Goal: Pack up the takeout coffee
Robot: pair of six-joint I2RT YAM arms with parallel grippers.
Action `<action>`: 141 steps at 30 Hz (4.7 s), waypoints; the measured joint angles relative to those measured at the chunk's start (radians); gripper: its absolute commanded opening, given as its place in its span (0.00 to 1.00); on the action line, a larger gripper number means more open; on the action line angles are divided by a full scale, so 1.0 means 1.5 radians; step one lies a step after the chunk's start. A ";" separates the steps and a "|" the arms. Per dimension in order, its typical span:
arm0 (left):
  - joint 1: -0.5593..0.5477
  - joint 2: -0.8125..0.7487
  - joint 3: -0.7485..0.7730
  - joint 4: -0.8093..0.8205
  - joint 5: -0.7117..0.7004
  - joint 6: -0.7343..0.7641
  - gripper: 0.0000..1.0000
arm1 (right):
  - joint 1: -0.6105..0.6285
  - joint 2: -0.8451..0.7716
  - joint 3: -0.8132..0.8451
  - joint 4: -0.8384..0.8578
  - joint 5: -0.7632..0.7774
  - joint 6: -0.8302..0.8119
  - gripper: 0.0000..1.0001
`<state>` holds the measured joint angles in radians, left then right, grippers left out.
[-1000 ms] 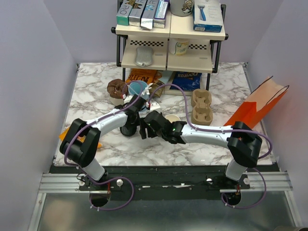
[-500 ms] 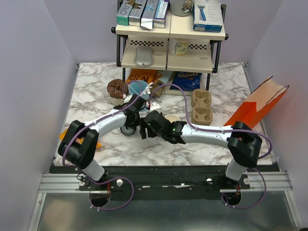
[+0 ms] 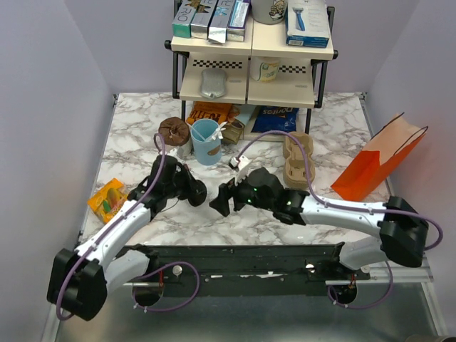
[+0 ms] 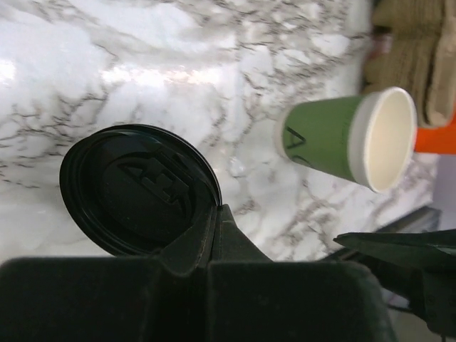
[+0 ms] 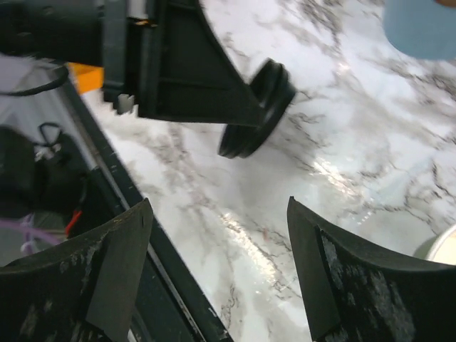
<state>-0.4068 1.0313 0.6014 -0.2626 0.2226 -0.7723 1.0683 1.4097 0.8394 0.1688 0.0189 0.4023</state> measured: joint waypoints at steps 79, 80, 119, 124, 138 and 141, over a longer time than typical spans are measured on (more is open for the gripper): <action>-0.132 -0.289 -0.100 0.217 0.137 0.070 0.00 | -0.079 -0.093 0.098 -0.205 -0.016 0.344 0.54; -0.135 -0.288 -0.100 0.216 0.136 0.072 0.00 | -0.079 -0.092 0.098 -0.209 -0.012 0.343 0.52; -0.241 -0.251 -0.161 0.057 -0.280 0.018 0.50 | -0.073 0.087 0.165 -0.238 -0.050 0.122 0.56; -0.241 -0.275 -0.128 -0.082 -0.285 -0.069 0.59 | -0.009 0.074 0.162 -0.252 -0.057 0.051 0.55; -0.243 -0.264 -0.167 -0.183 -0.223 -0.163 0.59 | 0.017 0.149 0.128 -0.296 -0.056 0.081 0.53; -0.244 -0.255 -0.176 -0.172 -0.212 -0.165 0.59 | 0.018 0.184 0.139 -0.306 -0.053 0.086 0.48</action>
<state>-0.7723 0.6491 0.3370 -0.5201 -0.0952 -1.0203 1.0950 1.6859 1.0485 -0.2905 -0.0608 0.5316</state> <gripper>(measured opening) 0.588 0.505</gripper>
